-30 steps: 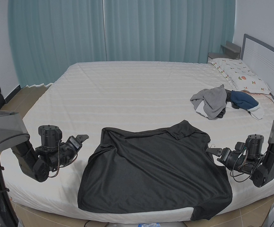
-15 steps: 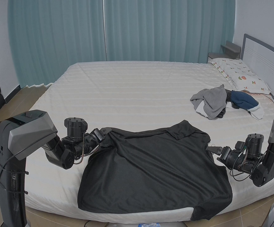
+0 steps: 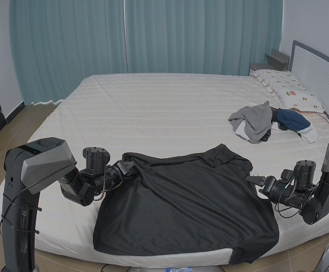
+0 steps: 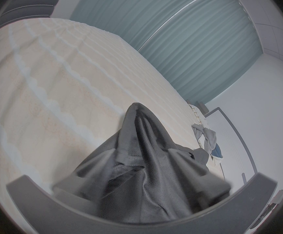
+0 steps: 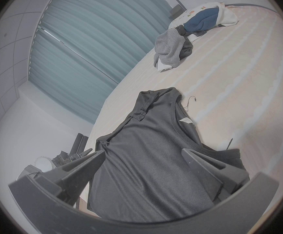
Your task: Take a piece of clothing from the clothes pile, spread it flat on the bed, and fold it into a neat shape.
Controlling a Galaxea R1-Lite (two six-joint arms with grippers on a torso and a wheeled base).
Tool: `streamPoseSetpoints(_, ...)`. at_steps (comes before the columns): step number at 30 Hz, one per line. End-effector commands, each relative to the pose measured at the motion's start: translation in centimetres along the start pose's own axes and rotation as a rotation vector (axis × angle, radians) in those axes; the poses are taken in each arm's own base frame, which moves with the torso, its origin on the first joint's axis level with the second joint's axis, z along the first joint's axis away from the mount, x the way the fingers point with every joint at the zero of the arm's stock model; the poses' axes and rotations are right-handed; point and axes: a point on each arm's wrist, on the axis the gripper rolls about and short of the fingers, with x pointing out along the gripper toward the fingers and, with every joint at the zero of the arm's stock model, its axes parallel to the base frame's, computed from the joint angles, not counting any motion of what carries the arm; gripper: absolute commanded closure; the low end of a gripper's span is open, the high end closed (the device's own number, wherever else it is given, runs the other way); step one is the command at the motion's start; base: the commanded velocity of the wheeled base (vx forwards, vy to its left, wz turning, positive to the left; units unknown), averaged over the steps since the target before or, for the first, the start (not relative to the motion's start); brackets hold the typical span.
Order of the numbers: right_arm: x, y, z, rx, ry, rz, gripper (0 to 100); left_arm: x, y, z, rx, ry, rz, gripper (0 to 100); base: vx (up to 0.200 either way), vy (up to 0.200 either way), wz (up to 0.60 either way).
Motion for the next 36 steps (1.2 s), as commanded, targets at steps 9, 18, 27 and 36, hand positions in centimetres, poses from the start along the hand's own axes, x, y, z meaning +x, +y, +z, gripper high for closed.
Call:
streamPoseSetpoints(9, 0.1, 0.0, 0.3, -0.001, -0.012, 0.004, 0, 0.9, 1.0, 1.8, -0.015, -0.061, 0.006, 100, 0.000, 0.000, 0.00)
streamPoseSetpoints(18, 0.1, -0.1, 0.4, 0.000, -0.015, 0.001, 0, 1.3, 2.1, 4.3, -0.035, -0.152, 0.005, 100, 0.000, 0.000, 0.00)
streamPoseSetpoints(27, 0.2, -0.2, 0.4, 0.002, -0.015, -0.001, 0, 3.3, 3.8, 6.9, -0.073, -0.310, 0.021, 100, 0.000, 0.000, 0.00)
streamPoseSetpoints(36, 0.2, -0.2, 0.5, 0.002, -0.018, 0.002, 0, 4.1, 4.7, 7.5, -0.078, -0.343, 0.038, 100, 0.000, 0.000, 0.00)
